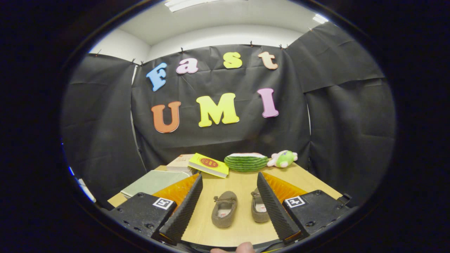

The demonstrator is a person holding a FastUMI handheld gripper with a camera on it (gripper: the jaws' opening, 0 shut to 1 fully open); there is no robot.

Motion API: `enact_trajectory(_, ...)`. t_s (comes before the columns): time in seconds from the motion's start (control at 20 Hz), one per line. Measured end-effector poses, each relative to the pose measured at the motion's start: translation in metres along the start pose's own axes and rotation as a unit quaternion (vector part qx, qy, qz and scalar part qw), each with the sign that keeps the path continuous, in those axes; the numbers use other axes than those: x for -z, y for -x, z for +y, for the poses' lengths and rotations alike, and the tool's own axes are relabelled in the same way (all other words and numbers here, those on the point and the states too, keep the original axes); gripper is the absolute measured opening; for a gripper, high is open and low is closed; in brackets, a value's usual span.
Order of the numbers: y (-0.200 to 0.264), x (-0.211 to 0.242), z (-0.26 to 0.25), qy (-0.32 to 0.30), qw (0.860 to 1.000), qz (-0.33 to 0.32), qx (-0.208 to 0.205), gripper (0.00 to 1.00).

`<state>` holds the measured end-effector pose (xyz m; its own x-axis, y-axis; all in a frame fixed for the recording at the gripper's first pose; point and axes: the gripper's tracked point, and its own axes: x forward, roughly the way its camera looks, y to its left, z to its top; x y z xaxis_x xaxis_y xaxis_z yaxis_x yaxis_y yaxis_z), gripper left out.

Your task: Open the storage box then place both shoes into the box .Put the left shoe in first, then the right shoe, with the right side of both shoes facing outward in a uniform manner.

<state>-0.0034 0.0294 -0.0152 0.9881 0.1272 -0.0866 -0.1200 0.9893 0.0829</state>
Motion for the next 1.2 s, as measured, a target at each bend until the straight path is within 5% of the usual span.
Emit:
enact_trajectory(0.25,-0.006,-0.004,0.010,0.003,1.000,-0.004,-0.013,0.99)
enact_trajectory(0.5,-0.023,-0.001,0.040,-0.021,0.997,0.004,-0.070,0.99)
enact_trajectory(1.05,-0.067,0.049,0.101,-0.077,0.976,0.090,-0.182,0.99)
enact_trajectory(1.2,-0.079,0.072,0.123,-0.094,0.961,0.136,-0.223,1.00)
